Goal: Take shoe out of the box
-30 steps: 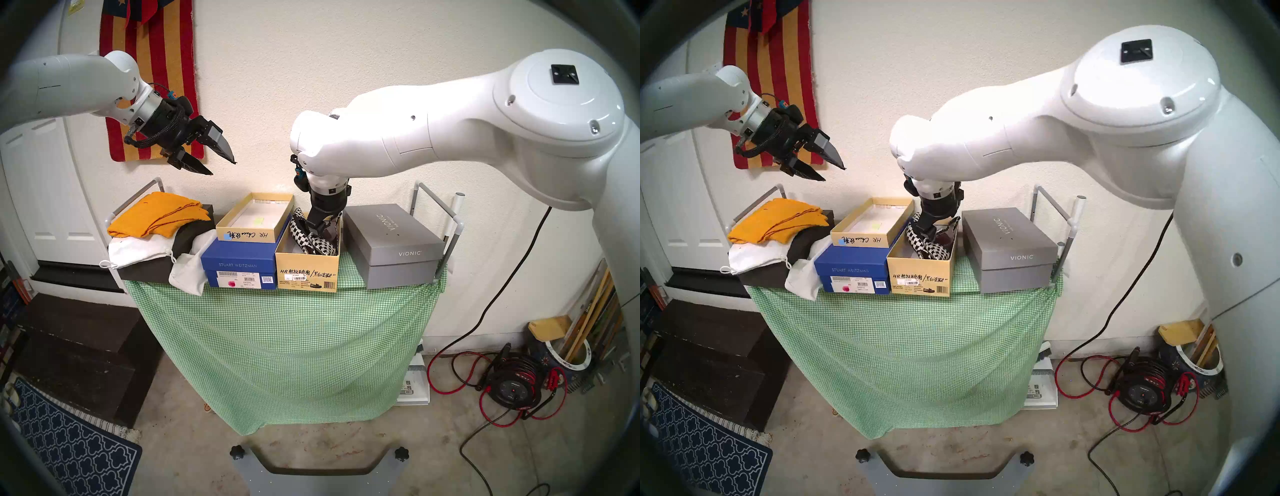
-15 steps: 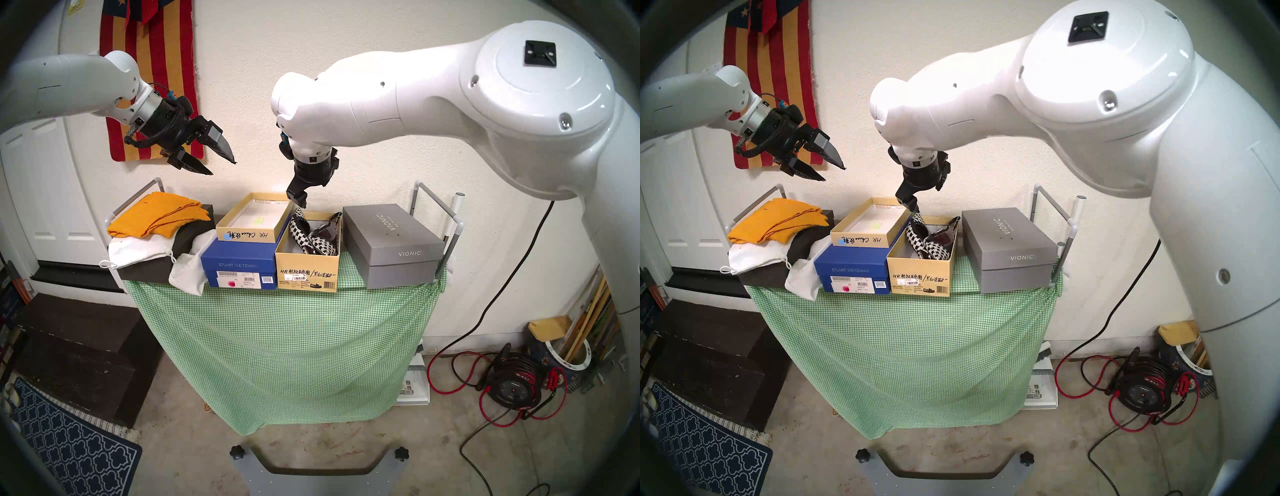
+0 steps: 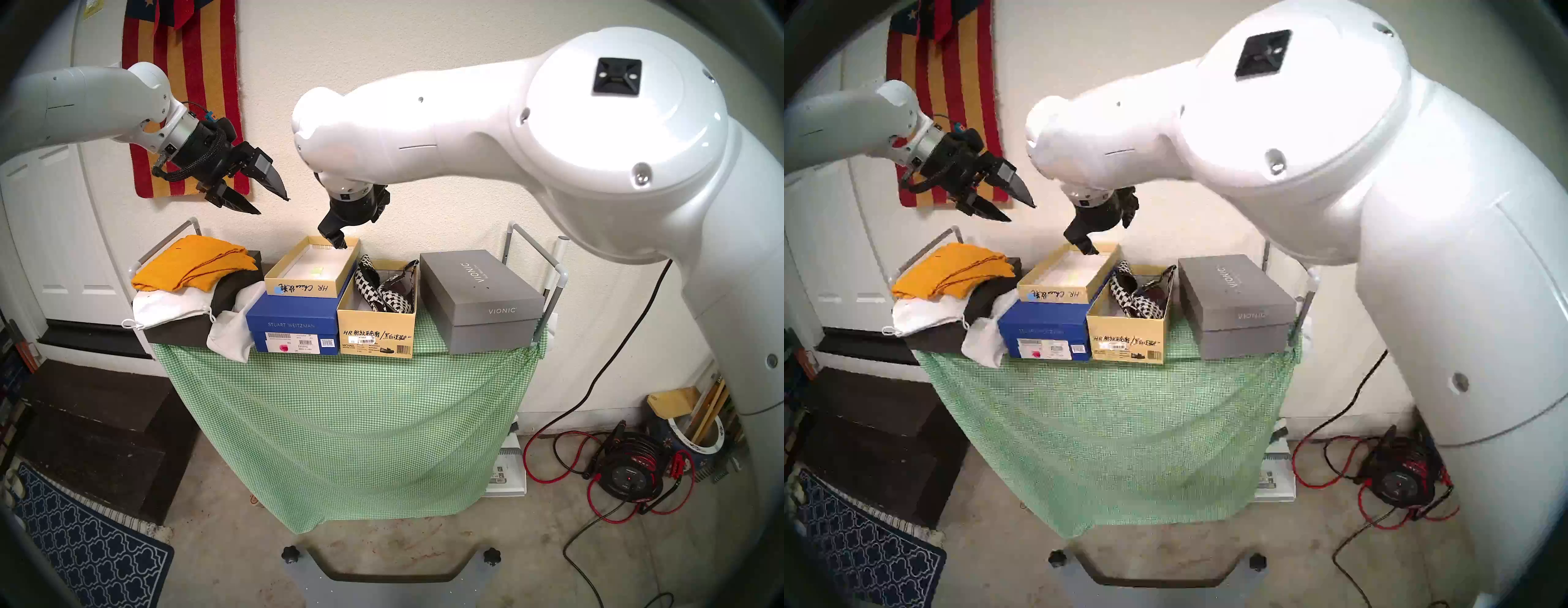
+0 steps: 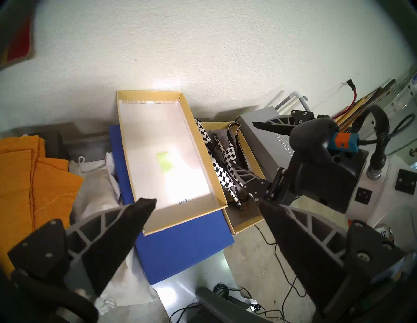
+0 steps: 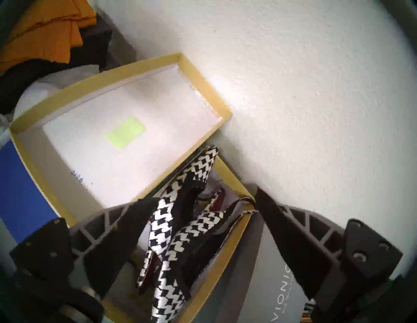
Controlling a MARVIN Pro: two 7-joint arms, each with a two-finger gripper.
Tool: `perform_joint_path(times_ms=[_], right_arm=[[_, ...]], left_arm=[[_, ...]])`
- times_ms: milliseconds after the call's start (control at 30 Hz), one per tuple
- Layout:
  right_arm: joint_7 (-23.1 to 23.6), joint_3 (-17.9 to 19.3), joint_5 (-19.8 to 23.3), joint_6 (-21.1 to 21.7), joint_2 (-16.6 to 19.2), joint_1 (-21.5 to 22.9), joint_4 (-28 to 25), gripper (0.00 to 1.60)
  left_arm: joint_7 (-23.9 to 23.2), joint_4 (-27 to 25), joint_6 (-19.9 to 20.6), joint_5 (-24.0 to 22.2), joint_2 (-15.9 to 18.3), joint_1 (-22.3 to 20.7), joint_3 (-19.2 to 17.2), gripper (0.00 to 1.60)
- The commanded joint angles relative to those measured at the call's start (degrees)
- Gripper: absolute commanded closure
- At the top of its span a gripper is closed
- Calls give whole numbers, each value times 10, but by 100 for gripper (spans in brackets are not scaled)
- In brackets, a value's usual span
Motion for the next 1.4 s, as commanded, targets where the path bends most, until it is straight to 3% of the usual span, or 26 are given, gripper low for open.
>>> perform_joint_path(times_ms=[0,200,833,1100,1367], right_arm=[[-67,-16,62,-1,-26,-21,16,0],[-124,-29,133,-1,-23,-23,1,0],[-286,-66,368,-1,-1,83,-159,0],[-328,-69,393,-1,11,87,-224,0],[-357,-117,393,-1,-16,96,-246,0]], left_arm=[[0,-1,0,0,0,0,0,0],[0,-1,0,0,0,0,0,0],[0,0,0,0,0,0,0,0],[0,-1,0,0,0,0,0,0],[0,-1,0,0,0,0,0,0]])
